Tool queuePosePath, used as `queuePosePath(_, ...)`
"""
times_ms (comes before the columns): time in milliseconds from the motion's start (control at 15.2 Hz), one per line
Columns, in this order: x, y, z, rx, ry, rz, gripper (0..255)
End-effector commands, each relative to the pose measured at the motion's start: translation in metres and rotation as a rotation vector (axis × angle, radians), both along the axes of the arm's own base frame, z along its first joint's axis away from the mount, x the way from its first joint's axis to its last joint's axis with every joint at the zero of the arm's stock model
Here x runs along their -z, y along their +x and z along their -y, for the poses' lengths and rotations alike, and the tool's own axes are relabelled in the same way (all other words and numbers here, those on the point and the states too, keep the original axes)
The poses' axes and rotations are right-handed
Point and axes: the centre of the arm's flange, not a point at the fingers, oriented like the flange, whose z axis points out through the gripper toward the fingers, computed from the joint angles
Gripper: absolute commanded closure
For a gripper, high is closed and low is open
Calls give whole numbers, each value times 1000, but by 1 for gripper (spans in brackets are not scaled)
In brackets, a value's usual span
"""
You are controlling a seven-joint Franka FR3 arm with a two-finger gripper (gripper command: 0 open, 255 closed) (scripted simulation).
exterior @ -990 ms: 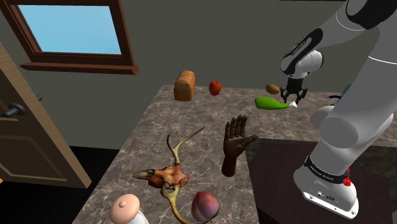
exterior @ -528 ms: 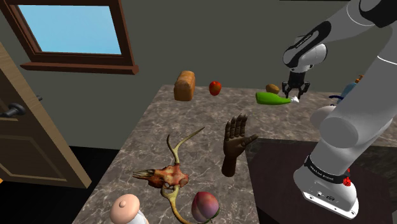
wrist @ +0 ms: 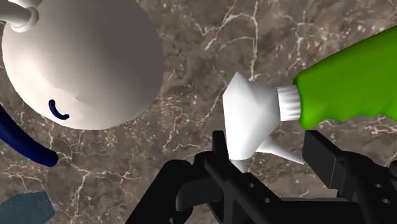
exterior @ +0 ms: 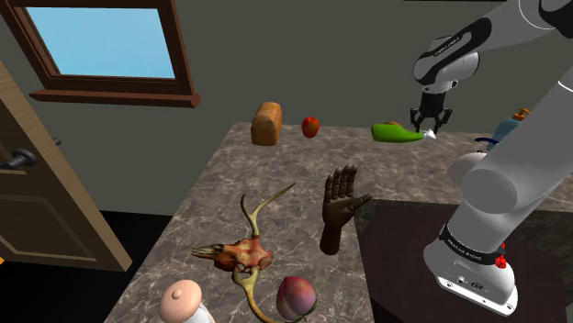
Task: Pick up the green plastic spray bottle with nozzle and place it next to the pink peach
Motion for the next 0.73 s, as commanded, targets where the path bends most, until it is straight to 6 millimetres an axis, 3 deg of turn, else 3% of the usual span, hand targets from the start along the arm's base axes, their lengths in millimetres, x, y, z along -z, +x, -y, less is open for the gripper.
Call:
queuePosePath(0, -11, 0, 0, 0, 0, 0, 255)
queuePosePath(660, -11, -22, -130, 0, 0, 0, 255)
